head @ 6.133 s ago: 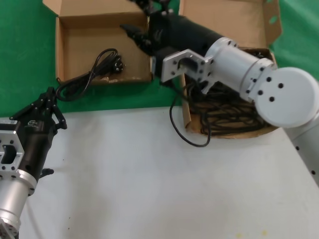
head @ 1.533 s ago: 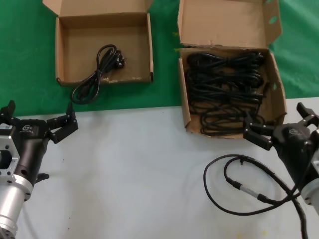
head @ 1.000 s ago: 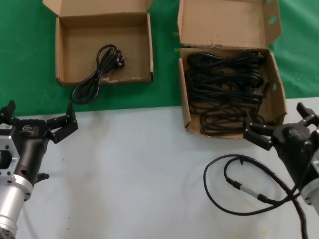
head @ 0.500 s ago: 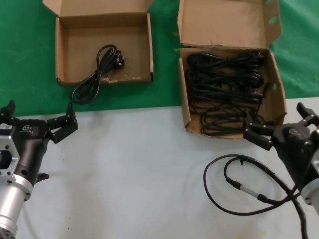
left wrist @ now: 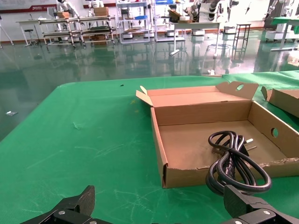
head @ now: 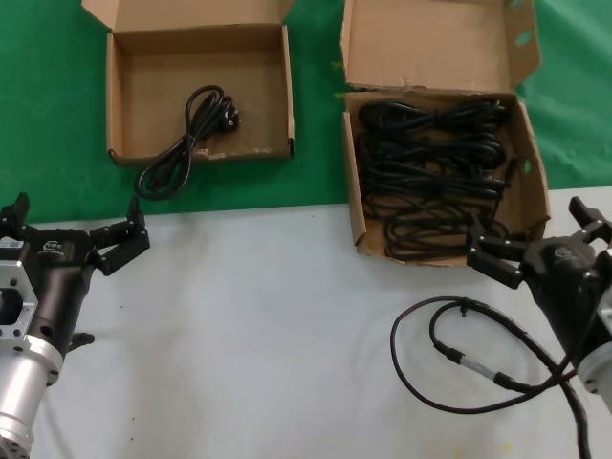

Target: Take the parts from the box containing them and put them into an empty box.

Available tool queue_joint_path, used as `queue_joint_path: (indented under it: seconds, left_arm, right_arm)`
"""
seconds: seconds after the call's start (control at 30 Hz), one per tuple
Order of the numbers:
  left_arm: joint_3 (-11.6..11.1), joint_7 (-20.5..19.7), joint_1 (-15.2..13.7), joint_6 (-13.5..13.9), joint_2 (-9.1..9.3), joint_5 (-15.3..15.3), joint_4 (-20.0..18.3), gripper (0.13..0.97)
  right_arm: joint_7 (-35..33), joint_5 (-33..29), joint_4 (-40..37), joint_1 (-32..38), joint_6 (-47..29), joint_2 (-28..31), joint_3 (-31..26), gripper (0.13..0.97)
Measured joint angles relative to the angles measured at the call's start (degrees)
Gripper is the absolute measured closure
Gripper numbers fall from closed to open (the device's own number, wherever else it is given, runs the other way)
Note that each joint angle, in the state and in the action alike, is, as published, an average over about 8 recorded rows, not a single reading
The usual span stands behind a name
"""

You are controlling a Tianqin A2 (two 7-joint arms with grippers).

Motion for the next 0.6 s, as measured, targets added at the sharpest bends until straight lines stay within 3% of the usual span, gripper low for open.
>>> queue_joint_path:
  seconds: [0.6]
  left_arm:
    - [0.0, 0.0, 0.0, 0.0, 0.00, 0.0, 0.0, 0.132]
  right_arm:
    - [0.0, 0.0, 0.0, 0.0, 0.0, 0.0, 0.0, 0.129]
